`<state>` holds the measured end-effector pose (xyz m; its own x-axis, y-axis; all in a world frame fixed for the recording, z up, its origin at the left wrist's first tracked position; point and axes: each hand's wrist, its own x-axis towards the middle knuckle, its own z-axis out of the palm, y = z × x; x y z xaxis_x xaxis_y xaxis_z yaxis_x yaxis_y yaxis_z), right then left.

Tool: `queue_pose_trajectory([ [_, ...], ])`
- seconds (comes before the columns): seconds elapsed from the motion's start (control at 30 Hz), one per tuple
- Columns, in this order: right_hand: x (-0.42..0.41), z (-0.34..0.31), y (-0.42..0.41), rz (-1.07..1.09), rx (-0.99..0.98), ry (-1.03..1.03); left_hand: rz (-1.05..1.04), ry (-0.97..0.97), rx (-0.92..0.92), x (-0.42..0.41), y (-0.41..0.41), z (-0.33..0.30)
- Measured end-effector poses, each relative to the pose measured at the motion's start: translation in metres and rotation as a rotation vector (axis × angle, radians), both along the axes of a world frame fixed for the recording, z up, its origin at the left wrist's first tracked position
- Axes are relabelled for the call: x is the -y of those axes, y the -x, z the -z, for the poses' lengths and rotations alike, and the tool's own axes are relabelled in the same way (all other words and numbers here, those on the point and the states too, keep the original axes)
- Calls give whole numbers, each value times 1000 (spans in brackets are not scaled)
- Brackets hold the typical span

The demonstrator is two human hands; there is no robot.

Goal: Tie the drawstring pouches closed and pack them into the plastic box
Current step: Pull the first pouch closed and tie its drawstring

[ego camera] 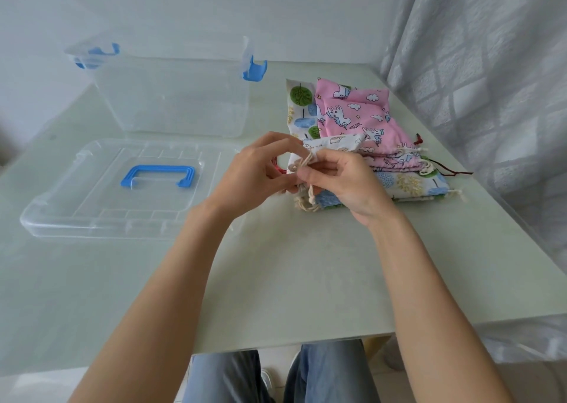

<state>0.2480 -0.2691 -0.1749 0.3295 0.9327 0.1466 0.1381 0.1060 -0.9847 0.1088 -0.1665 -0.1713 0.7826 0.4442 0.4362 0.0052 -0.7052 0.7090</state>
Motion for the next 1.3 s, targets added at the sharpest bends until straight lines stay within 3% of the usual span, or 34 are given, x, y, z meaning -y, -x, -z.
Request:
queue_pose_trajectory([
  [0.13, -6, 5, 3, 157, 7, -18, -68, -64, 26, 1, 1, 1],
  [0.27, -5, 6, -1, 196, 2, -29, -269, 141, 225, -3, 8, -1],
  [0.47, -5, 8, 2, 151, 63, -17, -183, 164, 64, 3, 5, 5],
  [0.67, -6, 9, 5, 178, 74, 5, -212, 105, 111, 7, 4, 6],
  [0.8, -6, 9, 5, 163, 9, -24, -214, 206, 221, 11, 4, 2],
  [0.93, -3, 5, 3, 152, -51, -38, -163, 350, 125, 9, 2, 3],
  [1.3, -4, 10, 7, 185, 36, -69, -232, 167, 78, 11, -5, 12],
])
